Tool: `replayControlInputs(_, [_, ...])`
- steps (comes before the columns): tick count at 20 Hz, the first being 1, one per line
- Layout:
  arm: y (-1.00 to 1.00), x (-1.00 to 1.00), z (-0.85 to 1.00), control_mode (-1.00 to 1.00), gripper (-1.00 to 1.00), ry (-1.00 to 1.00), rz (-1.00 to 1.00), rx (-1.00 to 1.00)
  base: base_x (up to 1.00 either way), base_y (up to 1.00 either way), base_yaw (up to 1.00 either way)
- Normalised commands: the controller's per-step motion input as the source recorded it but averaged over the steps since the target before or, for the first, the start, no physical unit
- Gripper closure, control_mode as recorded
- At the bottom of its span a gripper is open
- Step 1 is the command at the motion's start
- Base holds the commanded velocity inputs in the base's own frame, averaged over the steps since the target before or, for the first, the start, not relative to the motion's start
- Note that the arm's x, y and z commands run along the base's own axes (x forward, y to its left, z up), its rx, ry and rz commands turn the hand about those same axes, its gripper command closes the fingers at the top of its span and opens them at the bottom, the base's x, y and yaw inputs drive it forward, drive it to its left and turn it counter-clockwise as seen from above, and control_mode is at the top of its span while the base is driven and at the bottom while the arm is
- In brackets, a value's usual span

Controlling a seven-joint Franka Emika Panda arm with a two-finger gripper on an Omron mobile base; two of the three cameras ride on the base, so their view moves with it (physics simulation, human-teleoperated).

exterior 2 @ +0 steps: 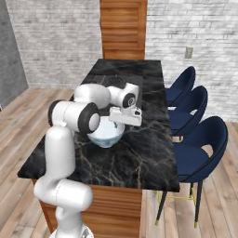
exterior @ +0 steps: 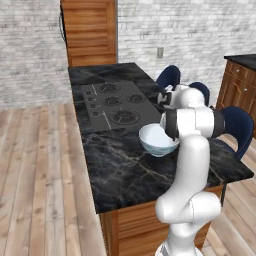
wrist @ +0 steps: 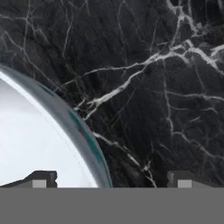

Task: Pick the cup and bowl from the counter and place them on the counter next to the sink.

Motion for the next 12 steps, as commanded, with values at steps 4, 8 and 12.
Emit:
replayControlInputs(4, [0.0, 0.0, -0.28, -1.0, -1.0, 0.0, 0.02, 0.0, 0.0, 0.0, 0.0])
replayControlInputs(8, [0.0, 0.0, -0.21, -1.0, -1.0, 0.0, 0.02, 0.0, 0.0, 0.0, 0.0])
replayControlInputs(12, [0.0, -0.11, -0.14, -1.0, -1.0, 0.0, 0.03, 0.0, 0.0, 0.0, 0.0])
